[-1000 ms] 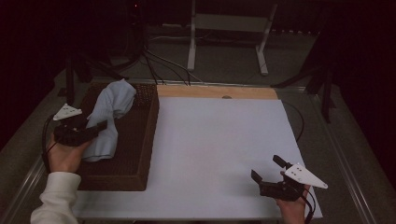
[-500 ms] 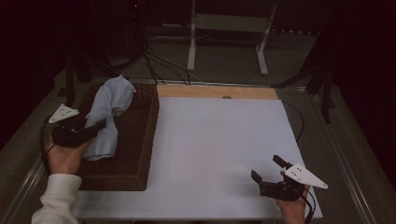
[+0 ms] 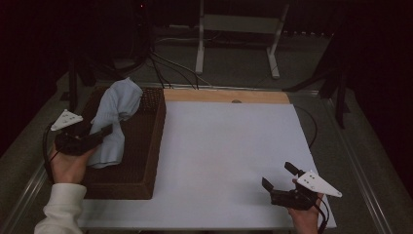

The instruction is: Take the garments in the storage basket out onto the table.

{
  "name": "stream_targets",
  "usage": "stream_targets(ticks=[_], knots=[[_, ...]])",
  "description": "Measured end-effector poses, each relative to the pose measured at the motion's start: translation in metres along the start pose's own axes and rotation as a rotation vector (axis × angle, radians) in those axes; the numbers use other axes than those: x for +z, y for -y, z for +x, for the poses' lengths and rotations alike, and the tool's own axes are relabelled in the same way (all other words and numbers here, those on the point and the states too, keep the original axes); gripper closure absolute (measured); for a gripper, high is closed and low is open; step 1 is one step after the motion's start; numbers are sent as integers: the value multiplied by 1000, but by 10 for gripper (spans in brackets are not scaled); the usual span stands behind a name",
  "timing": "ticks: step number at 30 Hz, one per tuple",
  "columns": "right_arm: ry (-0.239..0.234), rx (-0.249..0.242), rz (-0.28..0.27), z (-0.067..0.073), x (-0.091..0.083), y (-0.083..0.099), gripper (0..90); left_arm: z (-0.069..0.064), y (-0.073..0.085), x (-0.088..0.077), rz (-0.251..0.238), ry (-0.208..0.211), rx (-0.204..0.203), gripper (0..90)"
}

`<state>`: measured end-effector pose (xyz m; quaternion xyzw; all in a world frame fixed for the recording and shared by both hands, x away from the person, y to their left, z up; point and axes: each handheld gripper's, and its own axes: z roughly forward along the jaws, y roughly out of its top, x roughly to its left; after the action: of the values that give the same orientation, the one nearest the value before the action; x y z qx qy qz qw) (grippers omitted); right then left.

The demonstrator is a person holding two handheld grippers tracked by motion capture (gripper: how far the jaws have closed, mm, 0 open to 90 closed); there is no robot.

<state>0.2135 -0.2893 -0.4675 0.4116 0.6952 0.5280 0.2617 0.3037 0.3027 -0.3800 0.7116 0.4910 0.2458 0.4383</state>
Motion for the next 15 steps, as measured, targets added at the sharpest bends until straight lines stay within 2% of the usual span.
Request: stream_targets(ticks=[15], knots=[[-3,2,0,0,0,0,6,-10,-5,-1,-11,23,16,624]])
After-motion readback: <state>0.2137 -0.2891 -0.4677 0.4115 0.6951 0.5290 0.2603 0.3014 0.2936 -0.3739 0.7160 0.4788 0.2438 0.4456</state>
